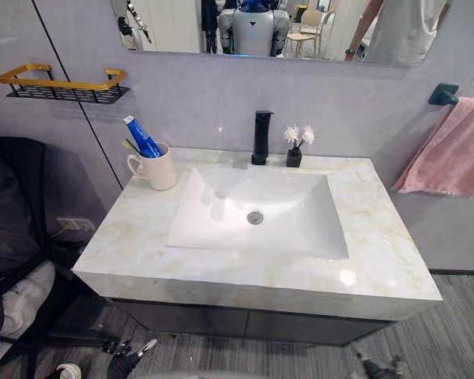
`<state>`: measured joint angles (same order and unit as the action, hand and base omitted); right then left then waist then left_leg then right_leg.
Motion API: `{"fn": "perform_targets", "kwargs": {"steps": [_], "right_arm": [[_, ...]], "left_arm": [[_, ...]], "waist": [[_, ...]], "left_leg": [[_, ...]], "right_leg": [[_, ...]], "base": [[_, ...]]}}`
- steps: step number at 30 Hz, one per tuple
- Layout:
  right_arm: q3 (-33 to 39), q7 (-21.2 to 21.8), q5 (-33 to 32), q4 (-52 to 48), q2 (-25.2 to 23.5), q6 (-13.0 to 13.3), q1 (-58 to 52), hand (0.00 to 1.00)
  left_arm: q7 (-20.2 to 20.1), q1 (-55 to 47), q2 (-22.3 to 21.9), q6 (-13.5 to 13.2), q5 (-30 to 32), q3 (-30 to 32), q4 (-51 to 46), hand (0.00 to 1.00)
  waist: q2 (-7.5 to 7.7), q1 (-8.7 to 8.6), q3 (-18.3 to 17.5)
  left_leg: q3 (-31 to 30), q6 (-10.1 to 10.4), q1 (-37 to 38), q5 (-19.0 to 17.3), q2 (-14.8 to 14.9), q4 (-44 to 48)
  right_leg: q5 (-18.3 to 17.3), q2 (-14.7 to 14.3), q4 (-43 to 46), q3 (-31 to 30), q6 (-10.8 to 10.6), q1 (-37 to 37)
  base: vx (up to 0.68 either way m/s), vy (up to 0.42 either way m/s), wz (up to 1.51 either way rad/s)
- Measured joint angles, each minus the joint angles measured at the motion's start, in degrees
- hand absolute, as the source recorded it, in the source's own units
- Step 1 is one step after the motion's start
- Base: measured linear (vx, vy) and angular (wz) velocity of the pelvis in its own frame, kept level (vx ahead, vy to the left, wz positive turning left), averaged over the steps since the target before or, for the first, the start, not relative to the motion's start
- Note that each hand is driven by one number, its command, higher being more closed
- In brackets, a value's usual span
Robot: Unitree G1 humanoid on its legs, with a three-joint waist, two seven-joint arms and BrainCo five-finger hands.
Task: Organize washtable
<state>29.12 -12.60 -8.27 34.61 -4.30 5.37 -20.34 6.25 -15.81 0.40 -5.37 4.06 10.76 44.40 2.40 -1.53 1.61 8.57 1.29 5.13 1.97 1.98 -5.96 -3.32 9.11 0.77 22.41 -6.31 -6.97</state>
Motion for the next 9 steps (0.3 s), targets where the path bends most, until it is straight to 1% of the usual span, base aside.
{"fn": "perform_targets", "kwargs": {"steps": [1,3,5,7,8,9], "right_arm": [[-0.4,0.8,0.1,1.9,0.0,-0.1,0.1,0.00],[-1.0,3.4,2.5,9.5,0.2,-0.8,0.9,0.00],[-1.0,4.3,3.4,12.2,0.2,-1.1,1.2,0.00],[-2.6,5.3,4.6,15.0,0.6,-1.5,1.6,0.00],[-3.7,5.5,5.4,16.3,0.9,-1.5,2.6,0.00],[-4.3,5.5,5.9,16.8,1.0,-1.5,3.1,0.00]], "left_arm": [[-0.1,0.2,0.0,0.0,0.0,-0.7,0.2,0.00],[-0.2,1.4,0.8,-0.2,0.2,-2.7,1.1,0.00],[-0.3,1.5,1.1,-0.2,0.2,-3.9,1.2,0.00],[-0.7,2.0,1.8,-0.2,0.2,-4.5,1.3,0.00],[-1.0,2.8,2.1,-0.4,0.5,-5.1,1.7,0.00],[-1.0,3.3,2.5,-0.4,0.8,-5.7,2.3,0.00]], "waist": [[-0.18,0.11,0.2],[0.17,0.29,0.9],[0.34,0.28,1.0],[0.44,0.66,1.5],[0.67,0.64,2.6],[0.38,0.67,3.2]], "left_leg": [[-0.2,-0.1,0.0,-0.1,-0.2,0.0],[-1.4,-0.1,0.6,-0.1,-1.0,0.0],[-2.1,-0.1,0.9,-0.1,-1.3,0.0],[-2.7,-0.5,1.1,0.1,-1.8,0.0],[-3.2,-0.5,1.7,0.1,-2.0,0.0],[-3.3,-0.6,1.7,0.1,-2.1,0.0]], "right_leg": [[-0.1,0.0,0.0,0.2,-0.2,-0.1],[-0.2,0.5,0.0,1.0,-0.4,-1.6],[-0.1,0.8,0.1,1.1,-0.7,-2.0],[-0.1,1.1,0.0,1.1,-0.9,-2.3],[-0.2,1.2,-0.1,1.3,-1.0,-3.0],[-0.2,1.3,-0.1,1.4,-1.0,-3.0]], "base": [[0.07,0.048,0.17],[0.10,0.033,0.25],[0.09,0.031,0.16],[0.10,0.021,0.06],[0.08,0.013,0.06],[0.06,0.008,0.06]]}}
